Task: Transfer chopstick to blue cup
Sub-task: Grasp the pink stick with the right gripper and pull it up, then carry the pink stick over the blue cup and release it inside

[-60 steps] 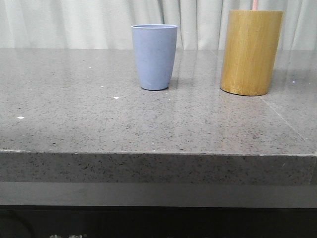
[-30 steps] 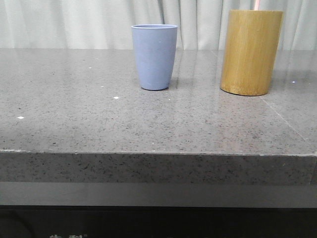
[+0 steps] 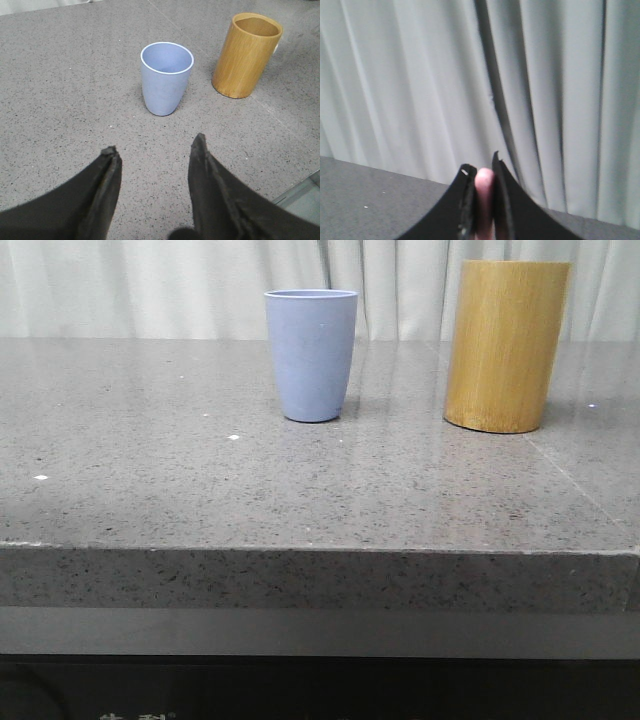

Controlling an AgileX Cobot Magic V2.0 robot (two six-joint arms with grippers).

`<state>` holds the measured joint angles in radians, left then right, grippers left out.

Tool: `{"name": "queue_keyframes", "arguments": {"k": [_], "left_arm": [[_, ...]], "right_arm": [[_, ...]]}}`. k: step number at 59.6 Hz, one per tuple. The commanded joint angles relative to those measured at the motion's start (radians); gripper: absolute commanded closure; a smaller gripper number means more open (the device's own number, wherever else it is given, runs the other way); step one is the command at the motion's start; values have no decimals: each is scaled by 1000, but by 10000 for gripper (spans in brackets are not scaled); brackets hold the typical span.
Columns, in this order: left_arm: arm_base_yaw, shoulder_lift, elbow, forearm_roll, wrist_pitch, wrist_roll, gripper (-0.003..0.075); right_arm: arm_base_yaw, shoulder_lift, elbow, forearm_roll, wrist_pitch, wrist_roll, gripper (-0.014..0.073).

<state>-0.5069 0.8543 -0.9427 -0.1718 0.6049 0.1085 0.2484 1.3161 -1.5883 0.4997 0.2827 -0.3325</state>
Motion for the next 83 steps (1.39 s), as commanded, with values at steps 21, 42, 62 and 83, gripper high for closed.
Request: {"name": "queue_keyframes", "arguments": {"k": [21,42,62,83], "left_arm": [[-6,-8,-25,-16,-75,-1,405],[-6,-8,-25,-16,-75,-1,405],[-6,-8,-25,-16,-73,-1,405],[-6,-8,-25,-16,-73,-1,405]], "right_arm": [[266,90,-34,8,-234,-122,663],[278,252,-34,-57,-251,-127,663],[278,353,-34,-57,-250,-127,657],[277,349,-34,-57,-227,-127,225]]}}
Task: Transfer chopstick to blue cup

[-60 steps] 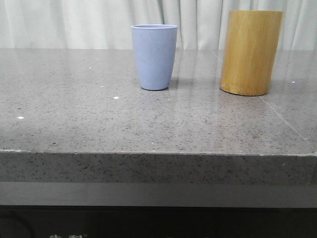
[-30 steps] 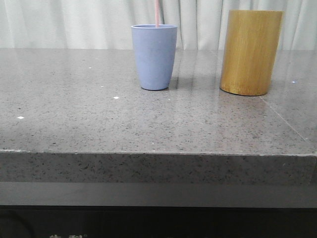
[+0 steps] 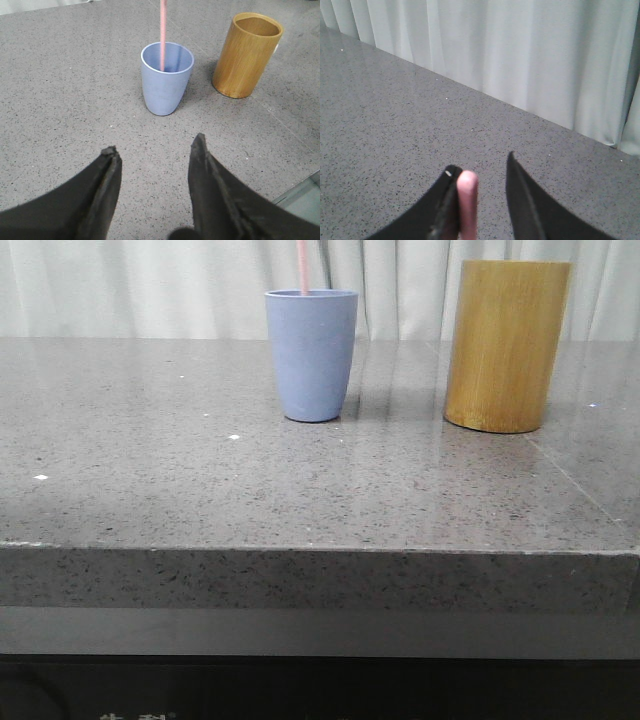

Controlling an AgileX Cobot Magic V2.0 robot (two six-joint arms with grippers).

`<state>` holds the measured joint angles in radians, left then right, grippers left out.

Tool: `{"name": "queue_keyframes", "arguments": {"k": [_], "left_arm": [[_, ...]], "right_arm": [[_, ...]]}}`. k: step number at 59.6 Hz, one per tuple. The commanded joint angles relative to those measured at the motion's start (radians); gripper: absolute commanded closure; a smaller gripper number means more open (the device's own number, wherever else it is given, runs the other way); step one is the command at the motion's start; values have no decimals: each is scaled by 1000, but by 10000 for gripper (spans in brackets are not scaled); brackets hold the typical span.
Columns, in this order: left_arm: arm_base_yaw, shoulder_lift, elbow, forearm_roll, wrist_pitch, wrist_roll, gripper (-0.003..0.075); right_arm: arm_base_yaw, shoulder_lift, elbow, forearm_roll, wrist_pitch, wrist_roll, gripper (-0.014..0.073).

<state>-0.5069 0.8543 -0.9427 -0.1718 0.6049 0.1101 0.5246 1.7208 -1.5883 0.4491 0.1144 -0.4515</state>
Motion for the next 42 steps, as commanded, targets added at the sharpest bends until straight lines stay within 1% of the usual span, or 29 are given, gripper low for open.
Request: {"name": "queue_keyframes", "arguments": {"k": [1,7,22,35,42], "left_arm": [[-6,-8,-25,-16,-73,-3,405],[-6,-8,-25,-16,-73,-3,405],[-6,-8,-25,-16,-73,-3,405],[-6,-8,-25,-16,-73,-3,406],[-6,-8,-25,-16,-73,-3,407]], "right_arm": [[1,-58,-34,-7,-58,-8,216],[1,-85,-34,-9,-16,-8,211],[-37,-198,-34,-36,217,-8,211],[-114,-302,-34,-43,497,-8,211],[-176,-373,-34,-51,693,-3,211]]}}
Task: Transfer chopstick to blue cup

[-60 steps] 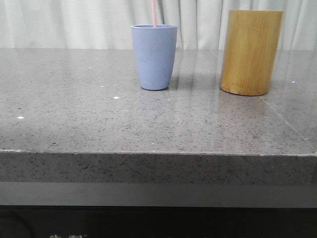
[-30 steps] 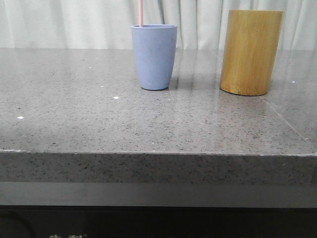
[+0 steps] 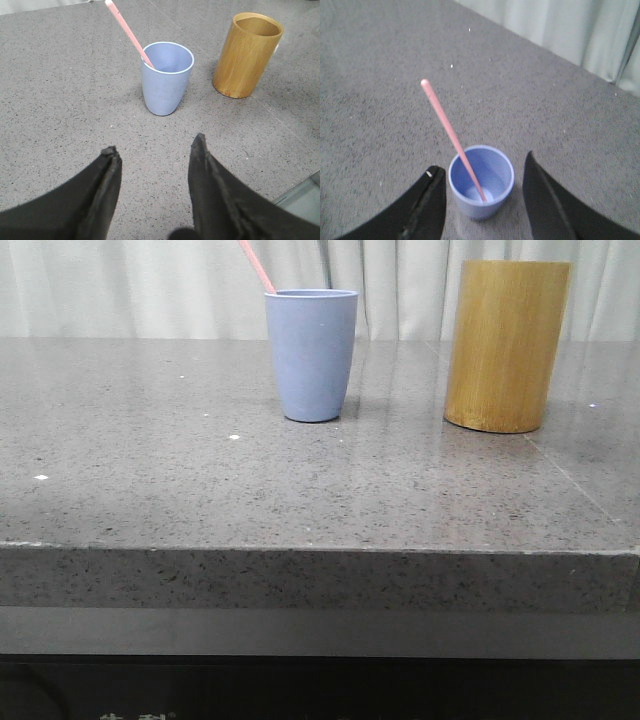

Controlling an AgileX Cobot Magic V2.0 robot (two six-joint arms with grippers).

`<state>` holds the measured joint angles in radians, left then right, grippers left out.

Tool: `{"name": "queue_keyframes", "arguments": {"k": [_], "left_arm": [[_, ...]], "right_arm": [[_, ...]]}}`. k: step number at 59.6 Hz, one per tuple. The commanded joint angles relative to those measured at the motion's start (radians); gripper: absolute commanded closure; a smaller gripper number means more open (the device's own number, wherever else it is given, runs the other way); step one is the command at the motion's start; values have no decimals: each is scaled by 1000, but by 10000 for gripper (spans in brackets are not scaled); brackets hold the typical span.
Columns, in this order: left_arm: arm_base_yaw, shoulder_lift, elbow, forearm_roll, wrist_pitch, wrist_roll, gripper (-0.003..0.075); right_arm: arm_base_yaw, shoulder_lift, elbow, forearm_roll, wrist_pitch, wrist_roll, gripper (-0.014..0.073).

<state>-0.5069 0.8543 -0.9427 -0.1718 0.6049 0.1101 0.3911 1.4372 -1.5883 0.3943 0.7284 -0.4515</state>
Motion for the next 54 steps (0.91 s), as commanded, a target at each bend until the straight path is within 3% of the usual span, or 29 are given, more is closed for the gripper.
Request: {"name": "queue_keyframes", "arguments": {"k": [1,11,18,38,54], "left_arm": [[-6,-8,-25,-16,-73,-3,407],[-6,-8,-25,-16,-73,-3,407],[-6,-8,-25,-16,-66,-3,407],[-6,3,-25,-16,-66,-3,407],[-6,5,-25,-16,-66,-3,407]], "right_arm": [[-52,-98,-34,3,104,1,211],[-160,-185,-33,-27,366,85,212],[-204,-261,4,-55,437,113,212],[-209,-540,362,-62,194,122,212],[-209,-775,618,88,55,122,212]]}}
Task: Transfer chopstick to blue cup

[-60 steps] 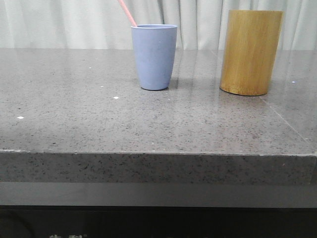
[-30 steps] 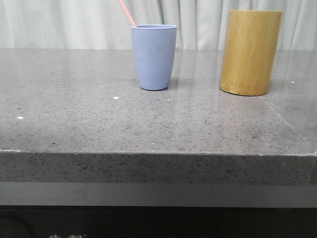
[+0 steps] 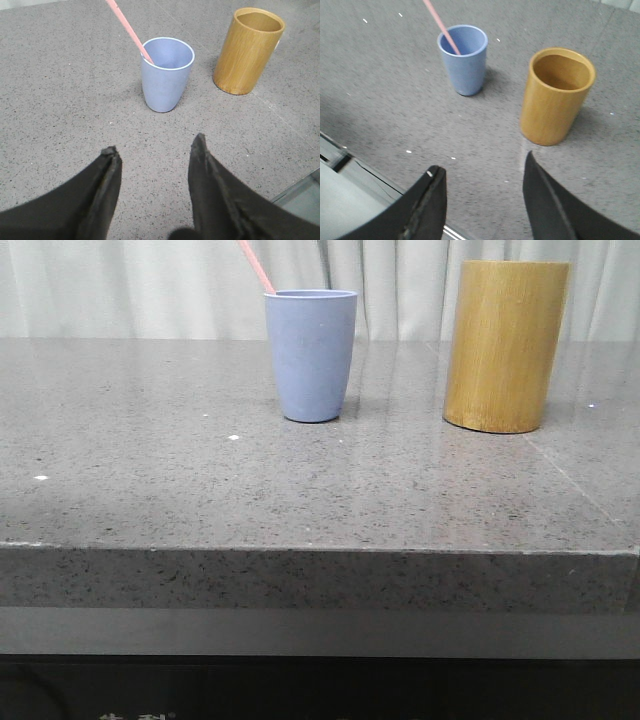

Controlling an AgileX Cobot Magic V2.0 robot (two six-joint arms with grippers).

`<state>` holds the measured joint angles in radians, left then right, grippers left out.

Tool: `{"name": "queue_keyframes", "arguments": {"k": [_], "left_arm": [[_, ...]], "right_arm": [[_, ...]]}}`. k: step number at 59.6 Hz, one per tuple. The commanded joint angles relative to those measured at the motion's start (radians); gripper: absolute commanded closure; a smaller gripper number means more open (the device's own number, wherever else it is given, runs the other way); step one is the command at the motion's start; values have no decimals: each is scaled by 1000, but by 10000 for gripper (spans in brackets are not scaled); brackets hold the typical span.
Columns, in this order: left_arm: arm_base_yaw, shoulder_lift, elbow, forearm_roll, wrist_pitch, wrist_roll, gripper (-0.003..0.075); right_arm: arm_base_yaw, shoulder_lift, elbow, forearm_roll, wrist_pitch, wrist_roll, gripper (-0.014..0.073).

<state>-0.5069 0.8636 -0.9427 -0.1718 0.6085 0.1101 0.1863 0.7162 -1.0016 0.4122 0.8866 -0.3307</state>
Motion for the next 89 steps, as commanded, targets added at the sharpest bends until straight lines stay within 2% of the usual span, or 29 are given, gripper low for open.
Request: {"name": "queue_keyframes", "arguments": {"k": [1,13,17,20,33,37,68,78,89], "left_arm": [[-6,-5,-25,-16,-69,-3,407],[-6,-5,-25,-16,-69,-3,407],[-6,-5,-25,-16,-69,-3,432],[-6,-5,-25,-16,-69,-3,471],[-6,-5,-25,-16,-69,-3,731],[-6,-5,-25,-16,-69,-3,739],[-3,-15,-3,-13,-91,-3,739],[74,-157,154,33,-204,-3,739],[245,-410,433,101,-392,-1,739]], "right_arm": [[-4,-60,40,76,-106,1,212],[-4,-103,98,79,-123,1,214],[-4,-103,98,79,-128,1,241],[-4,-103,98,79,-131,1,298],[-4,-103,98,79,-139,1,599],[-4,-103,98,79,-138,1,669],[-4,-103,98,81,-137,1,662],[-4,-103,98,81,-135,1,662],[-4,-102,98,81,-136,1,662]]}}
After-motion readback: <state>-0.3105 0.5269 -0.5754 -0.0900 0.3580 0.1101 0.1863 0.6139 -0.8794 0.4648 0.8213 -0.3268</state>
